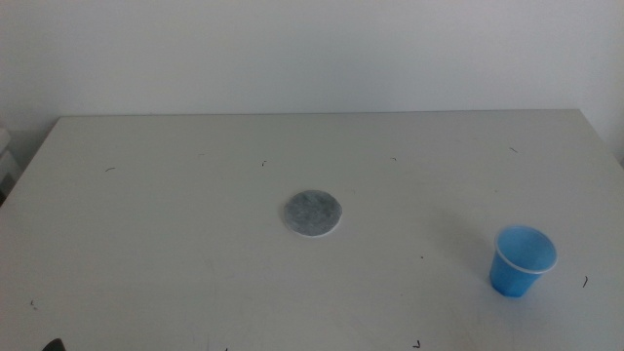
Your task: Place an empty cup on a cup mat.
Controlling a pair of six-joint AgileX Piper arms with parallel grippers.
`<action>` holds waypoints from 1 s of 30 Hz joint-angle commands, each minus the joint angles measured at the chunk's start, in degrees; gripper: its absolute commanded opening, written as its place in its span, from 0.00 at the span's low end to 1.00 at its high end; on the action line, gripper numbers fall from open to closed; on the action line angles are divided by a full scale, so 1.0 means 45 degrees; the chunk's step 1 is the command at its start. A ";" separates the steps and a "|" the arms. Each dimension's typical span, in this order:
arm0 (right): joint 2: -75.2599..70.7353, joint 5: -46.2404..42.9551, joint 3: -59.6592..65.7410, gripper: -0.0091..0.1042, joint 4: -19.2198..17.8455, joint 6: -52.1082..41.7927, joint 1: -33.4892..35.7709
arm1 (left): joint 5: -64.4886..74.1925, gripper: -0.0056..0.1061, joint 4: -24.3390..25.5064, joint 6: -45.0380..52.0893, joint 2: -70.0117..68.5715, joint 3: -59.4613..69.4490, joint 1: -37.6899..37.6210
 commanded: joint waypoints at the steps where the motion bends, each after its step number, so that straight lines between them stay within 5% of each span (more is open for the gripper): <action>1: -0.0293 -0.0431 -0.0794 0.85 -0.0099 -0.0120 0.0013 | -0.0852 0.99 0.0005 -0.0138 -0.0049 -0.0075 0.0014; 16: 0.2683 0.2933 -0.5640 0.85 -0.0036 -0.0120 0.0013 | -0.0852 0.99 0.0005 -0.0138 -0.0049 -0.0075 0.0014; 23: 0.5277 0.4399 -0.8237 0.85 0.1504 -0.0204 0.0013 | -0.0852 0.99 0.0005 -0.0138 -0.0049 -0.0075 0.0014; 30: 0.8492 0.7039 -1.1579 0.85 0.2024 0.0283 0.0013 | -0.0852 0.99 0.0005 -0.0138 -0.0049 -0.0075 0.0014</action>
